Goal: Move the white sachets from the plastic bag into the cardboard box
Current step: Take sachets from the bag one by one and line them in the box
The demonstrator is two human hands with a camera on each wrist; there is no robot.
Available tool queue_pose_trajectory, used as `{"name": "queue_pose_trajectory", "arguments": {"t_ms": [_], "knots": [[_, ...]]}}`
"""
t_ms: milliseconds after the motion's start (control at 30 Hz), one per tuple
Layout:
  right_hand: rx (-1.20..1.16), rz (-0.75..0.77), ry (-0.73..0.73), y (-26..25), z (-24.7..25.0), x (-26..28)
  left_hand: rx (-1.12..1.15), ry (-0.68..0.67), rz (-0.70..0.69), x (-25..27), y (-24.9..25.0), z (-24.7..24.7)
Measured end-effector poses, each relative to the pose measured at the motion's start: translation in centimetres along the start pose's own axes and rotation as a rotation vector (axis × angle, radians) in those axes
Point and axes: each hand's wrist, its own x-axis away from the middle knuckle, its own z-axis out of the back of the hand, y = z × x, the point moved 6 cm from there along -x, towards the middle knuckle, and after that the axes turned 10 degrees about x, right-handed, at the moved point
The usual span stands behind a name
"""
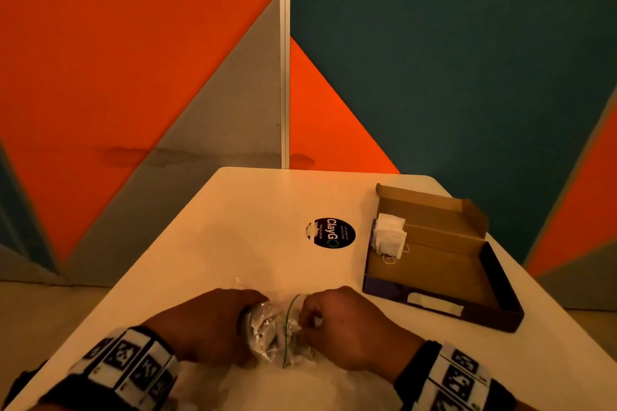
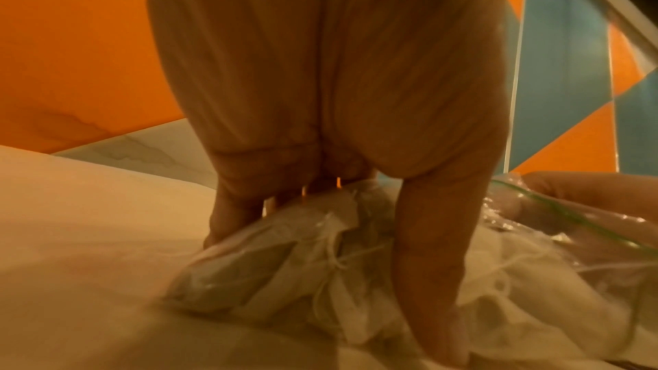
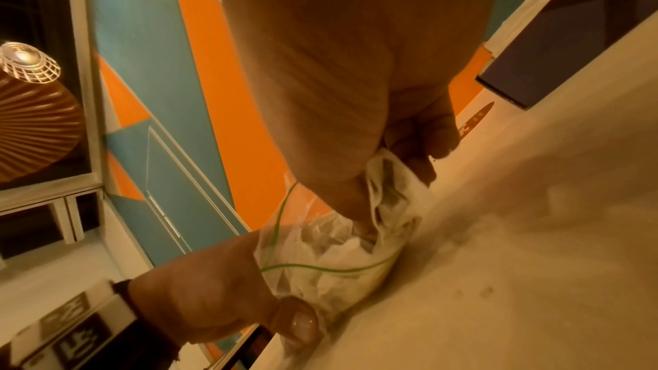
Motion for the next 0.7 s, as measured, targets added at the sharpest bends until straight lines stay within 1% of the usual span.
{"name": "queue_pose_trajectory", "arguments": {"t_ms": [200, 300, 433, 600, 633, 700], "knots": [[-0.048, 0.008, 0.134, 0.5, 1.3, 0.3, -0.023, -0.014, 0.018, 0.0, 0.0, -0.1], [-0.095, -0.019, 0.155, 1.0, 1.5, 0.5, -0.013, -0.015, 0.034, 0.1, 0.1, -0.2], [-0.052, -0.015, 0.113, 0.8, 1.0, 0.7, -0.022, -0.004, 0.038, 0.1, 0.2, -0.2], [0.012, -0.004, -0.063, -0.2, -0.5, 0.6, -0.034, 0.005, 0.039, 0.2, 0.4, -0.4], [0.018, 0.000, -0.074, -0.3, -0.6, 0.6, -0.033, 0.006, 0.043, 0.2, 0.4, -0.5], [0.050, 0.013, -0.050, -0.1, -0.3, 0.4, -0.035, 0.007, 0.046, 0.2, 0.5, -0.4]]}}
